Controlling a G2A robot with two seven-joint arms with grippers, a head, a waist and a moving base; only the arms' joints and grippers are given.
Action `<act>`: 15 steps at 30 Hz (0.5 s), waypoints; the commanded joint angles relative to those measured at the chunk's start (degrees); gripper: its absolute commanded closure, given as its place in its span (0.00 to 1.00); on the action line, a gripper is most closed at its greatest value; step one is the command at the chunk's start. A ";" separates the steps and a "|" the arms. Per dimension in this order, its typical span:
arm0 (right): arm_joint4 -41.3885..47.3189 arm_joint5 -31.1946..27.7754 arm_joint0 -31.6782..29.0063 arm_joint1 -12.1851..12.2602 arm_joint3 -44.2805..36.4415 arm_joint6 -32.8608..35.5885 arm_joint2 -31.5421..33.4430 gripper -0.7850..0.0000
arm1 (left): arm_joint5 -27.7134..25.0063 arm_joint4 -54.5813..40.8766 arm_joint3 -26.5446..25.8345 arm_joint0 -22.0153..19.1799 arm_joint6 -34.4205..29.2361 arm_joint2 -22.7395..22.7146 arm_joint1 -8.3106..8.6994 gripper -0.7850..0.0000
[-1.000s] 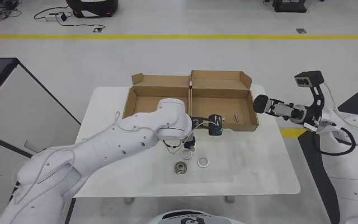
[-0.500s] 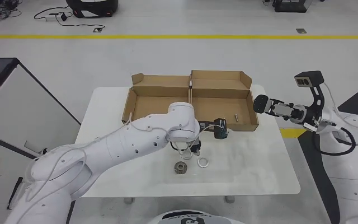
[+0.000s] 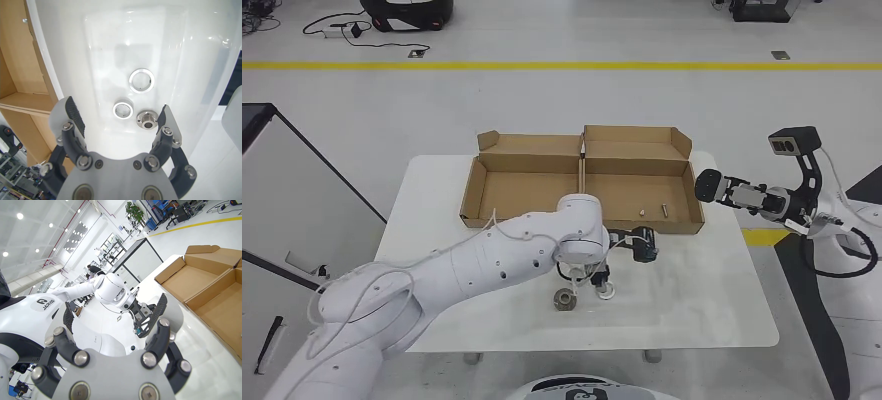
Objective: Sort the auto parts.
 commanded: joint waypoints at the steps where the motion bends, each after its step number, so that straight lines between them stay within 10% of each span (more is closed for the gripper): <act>1: 0.00 0.00 0.00 0.00 0.00 0.00 0.00 0.00 | -0.04 0.02 0.57 -0.04 0.07 0.06 -0.45 0.00; 15: 0.00 0.00 0.00 0.00 0.00 0.00 0.00 0.00 | 0.90 1.37 4.83 0.95 -0.18 1.68 -3.69 0.00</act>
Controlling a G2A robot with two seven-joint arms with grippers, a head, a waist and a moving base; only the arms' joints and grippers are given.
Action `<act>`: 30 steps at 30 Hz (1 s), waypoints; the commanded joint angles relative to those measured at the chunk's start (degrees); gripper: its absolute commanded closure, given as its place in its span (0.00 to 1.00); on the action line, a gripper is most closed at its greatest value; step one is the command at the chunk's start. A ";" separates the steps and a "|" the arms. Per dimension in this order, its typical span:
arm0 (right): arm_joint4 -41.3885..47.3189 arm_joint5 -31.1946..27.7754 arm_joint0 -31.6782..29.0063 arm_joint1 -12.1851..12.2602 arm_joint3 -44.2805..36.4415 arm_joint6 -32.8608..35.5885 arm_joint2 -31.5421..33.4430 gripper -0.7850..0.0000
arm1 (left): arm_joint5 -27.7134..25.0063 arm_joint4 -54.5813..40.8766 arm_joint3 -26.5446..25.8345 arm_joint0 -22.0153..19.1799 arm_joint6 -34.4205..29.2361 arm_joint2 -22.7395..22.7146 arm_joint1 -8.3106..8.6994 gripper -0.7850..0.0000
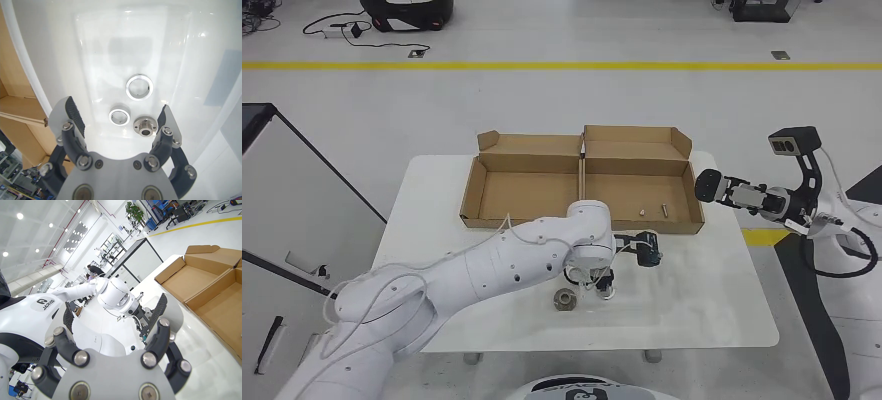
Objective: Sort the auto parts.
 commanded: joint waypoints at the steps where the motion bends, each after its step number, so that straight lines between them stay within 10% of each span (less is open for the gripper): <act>1: 0.00 0.00 0.00 0.00 0.00 0.00 0.00 0.00 | 0.02 0.32 0.67 0.03 0.16 0.19 -0.55 0.00; 30: 0.00 0.00 0.00 0.00 0.00 0.00 0.00 0.00 | -8.42 1.12 10.03 1.82 7.42 -1.44 -3.40 0.00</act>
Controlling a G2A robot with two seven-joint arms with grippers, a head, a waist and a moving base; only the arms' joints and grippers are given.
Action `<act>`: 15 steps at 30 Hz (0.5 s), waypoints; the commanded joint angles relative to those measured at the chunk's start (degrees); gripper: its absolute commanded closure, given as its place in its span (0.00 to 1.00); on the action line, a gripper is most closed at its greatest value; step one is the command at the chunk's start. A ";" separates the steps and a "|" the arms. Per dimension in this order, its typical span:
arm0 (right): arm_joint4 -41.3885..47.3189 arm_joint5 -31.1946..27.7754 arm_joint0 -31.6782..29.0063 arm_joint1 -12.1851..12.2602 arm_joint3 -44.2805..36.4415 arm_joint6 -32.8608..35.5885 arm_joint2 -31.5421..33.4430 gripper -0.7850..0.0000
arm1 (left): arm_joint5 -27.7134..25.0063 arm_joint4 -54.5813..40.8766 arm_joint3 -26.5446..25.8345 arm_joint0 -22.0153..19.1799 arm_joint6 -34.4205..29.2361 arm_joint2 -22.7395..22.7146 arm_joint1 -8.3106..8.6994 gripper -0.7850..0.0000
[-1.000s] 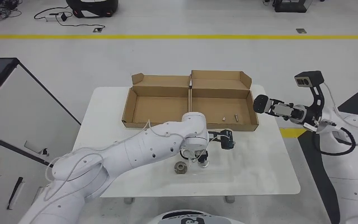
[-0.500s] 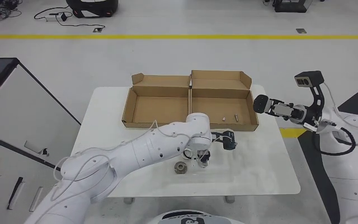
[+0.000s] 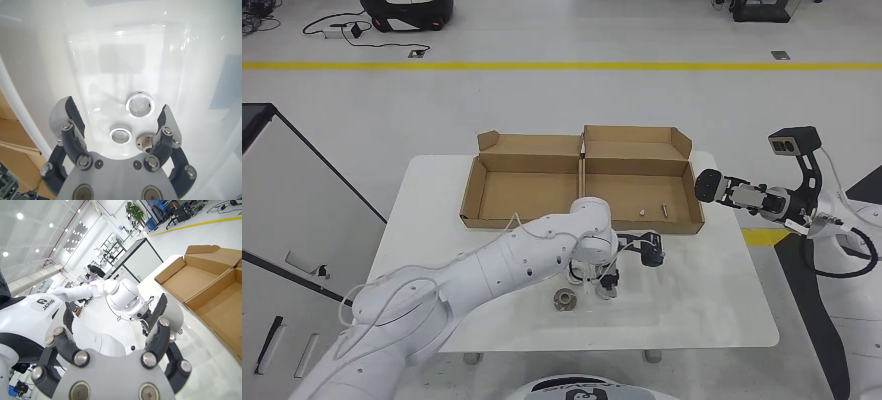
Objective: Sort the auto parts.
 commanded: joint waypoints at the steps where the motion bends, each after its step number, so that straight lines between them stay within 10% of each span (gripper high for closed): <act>1: 0.00 0.00 0.00 0.00 0.00 0.00 0.00 0.00 | -0.20 0.08 0.22 0.22 -0.04 -0.24 0.09 0.00; 6: 0.00 0.00 0.00 0.00 0.00 0.00 0.00 0.00 | -1.02 0.88 0.04 0.44 -0.33 -0.62 0.29 0.02; 12: 0.00 0.00 0.00 0.00 0.00 0.00 0.00 0.00 | -1.59 0.94 -0.27 0.97 -0.79 -1.39 0.73 0.51; 15: 0.00 0.00 0.00 0.00 0.00 0.00 0.00 0.00 | -1.89 0.93 -0.43 1.32 -1.03 -1.76 1.02 0.55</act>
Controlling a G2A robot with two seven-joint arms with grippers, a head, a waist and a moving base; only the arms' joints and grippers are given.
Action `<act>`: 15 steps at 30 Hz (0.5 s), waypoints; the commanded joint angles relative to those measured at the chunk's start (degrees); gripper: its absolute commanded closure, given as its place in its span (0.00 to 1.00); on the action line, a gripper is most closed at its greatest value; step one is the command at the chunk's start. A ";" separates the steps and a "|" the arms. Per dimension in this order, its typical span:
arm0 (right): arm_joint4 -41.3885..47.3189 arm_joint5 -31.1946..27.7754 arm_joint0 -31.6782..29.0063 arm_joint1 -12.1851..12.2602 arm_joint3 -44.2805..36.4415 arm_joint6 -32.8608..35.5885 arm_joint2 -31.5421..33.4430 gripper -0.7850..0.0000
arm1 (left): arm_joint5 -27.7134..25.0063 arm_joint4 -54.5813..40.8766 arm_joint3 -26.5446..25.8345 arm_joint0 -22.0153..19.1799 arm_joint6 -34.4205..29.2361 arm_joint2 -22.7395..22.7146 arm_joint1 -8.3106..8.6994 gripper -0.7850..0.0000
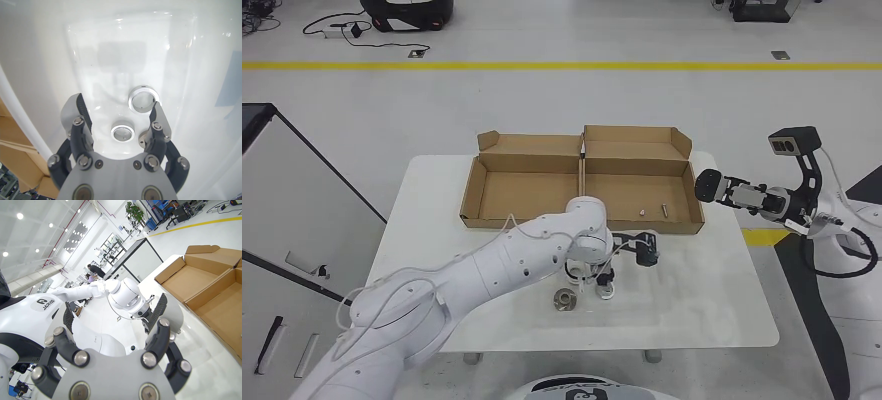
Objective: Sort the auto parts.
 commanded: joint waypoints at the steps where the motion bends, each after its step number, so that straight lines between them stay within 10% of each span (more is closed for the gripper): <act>1: 0.00 0.00 0.00 0.00 0.00 0.00 0.00 0.00 | -0.06 -0.01 -0.14 0.26 -0.15 -0.26 0.19 0.58; 15: 0.00 0.00 0.00 0.00 0.00 0.00 0.00 0.00 | -1.22 0.05 -1.18 1.53 -1.71 -0.65 0.66 0.58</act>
